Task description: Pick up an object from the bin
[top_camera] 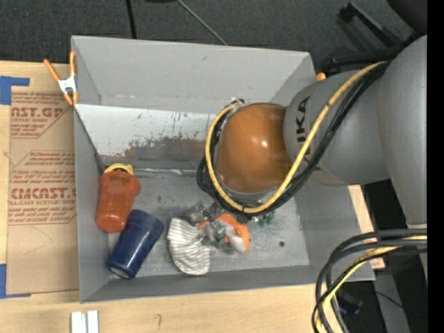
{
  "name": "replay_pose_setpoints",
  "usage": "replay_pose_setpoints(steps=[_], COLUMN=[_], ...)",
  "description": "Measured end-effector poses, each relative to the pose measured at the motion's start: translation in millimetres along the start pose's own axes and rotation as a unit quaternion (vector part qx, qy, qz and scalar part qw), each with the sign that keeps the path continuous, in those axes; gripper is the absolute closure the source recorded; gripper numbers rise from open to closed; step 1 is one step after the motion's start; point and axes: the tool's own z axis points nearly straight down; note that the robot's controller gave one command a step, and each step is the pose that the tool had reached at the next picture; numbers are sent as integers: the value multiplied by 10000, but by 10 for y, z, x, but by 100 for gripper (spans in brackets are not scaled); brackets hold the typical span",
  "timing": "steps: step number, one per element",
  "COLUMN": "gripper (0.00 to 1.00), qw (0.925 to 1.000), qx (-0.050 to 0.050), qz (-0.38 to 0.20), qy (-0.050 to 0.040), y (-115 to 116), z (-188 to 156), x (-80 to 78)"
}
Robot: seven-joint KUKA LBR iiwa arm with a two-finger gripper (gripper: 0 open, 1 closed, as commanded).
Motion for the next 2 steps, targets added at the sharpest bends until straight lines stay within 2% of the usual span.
replay_pose_setpoints(steps=[2], gripper=[100], qw=[10000], qx=[24], qz=[2], qy=[-46], y=[-7], z=[-279], x=[-19])
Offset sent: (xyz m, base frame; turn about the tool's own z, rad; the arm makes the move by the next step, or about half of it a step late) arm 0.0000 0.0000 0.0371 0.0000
